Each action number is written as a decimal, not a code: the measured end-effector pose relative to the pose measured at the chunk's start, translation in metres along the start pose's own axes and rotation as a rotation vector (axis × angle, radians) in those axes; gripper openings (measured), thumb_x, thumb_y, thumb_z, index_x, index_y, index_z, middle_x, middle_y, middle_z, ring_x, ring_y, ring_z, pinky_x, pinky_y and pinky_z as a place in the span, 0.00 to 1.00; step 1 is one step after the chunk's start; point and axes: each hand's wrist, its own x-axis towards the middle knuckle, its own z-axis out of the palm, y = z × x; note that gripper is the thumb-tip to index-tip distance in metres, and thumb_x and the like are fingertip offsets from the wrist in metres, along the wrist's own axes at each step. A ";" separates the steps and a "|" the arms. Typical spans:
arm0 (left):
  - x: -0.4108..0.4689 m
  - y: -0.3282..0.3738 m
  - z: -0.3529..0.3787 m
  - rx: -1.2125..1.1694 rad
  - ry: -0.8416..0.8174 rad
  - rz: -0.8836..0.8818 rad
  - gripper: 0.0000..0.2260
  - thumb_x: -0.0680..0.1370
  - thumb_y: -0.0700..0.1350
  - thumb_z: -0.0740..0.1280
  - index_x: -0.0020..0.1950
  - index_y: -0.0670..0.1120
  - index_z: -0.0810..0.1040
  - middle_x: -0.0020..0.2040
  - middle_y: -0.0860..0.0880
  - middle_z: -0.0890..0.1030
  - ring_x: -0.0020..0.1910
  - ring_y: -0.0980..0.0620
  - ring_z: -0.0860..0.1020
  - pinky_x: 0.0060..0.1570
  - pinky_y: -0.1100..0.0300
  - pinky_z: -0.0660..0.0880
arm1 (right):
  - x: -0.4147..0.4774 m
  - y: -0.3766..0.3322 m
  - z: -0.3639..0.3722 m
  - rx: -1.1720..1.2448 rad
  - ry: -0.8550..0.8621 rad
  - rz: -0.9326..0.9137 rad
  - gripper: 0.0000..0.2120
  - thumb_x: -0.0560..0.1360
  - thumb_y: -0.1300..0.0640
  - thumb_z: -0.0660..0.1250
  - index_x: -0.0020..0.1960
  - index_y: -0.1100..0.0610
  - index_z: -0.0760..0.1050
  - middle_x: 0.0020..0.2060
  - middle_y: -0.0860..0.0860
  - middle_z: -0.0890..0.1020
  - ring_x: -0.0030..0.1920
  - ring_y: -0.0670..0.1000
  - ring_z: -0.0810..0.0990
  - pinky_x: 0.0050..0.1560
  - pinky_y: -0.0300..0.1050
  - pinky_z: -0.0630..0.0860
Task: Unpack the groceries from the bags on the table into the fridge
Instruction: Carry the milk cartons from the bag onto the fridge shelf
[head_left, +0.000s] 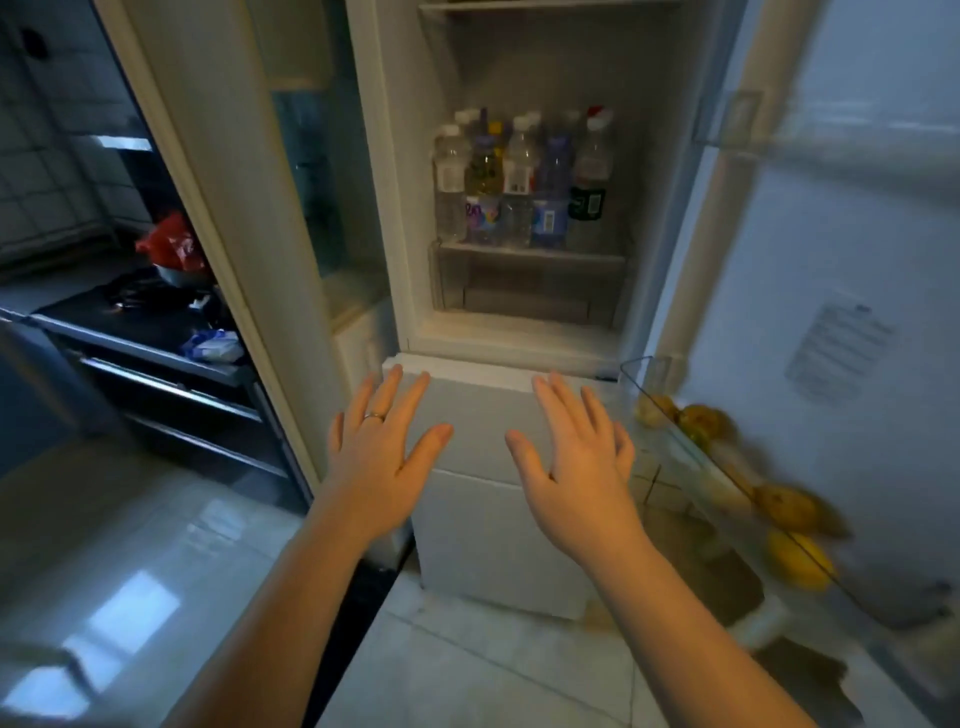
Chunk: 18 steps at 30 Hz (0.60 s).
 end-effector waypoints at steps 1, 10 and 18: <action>-0.021 -0.003 0.006 -0.001 -0.021 -0.014 0.34 0.76 0.70 0.45 0.81 0.60 0.51 0.82 0.54 0.48 0.81 0.49 0.44 0.78 0.40 0.46 | -0.021 0.003 0.005 -0.003 -0.026 0.015 0.30 0.82 0.38 0.52 0.81 0.43 0.48 0.80 0.41 0.48 0.80 0.48 0.42 0.78 0.58 0.42; -0.180 0.002 0.055 -0.006 -0.251 -0.043 0.34 0.77 0.72 0.46 0.81 0.60 0.53 0.82 0.55 0.50 0.81 0.50 0.45 0.78 0.42 0.46 | -0.185 0.029 0.029 -0.076 -0.168 0.142 0.31 0.82 0.38 0.53 0.81 0.44 0.49 0.80 0.42 0.51 0.80 0.50 0.44 0.77 0.58 0.45; -0.273 0.051 0.100 0.006 -0.496 -0.017 0.30 0.80 0.67 0.49 0.81 0.60 0.51 0.83 0.54 0.48 0.81 0.51 0.42 0.78 0.43 0.42 | -0.298 0.082 0.018 -0.119 -0.251 0.237 0.30 0.82 0.38 0.52 0.81 0.44 0.51 0.80 0.43 0.52 0.80 0.50 0.45 0.77 0.57 0.44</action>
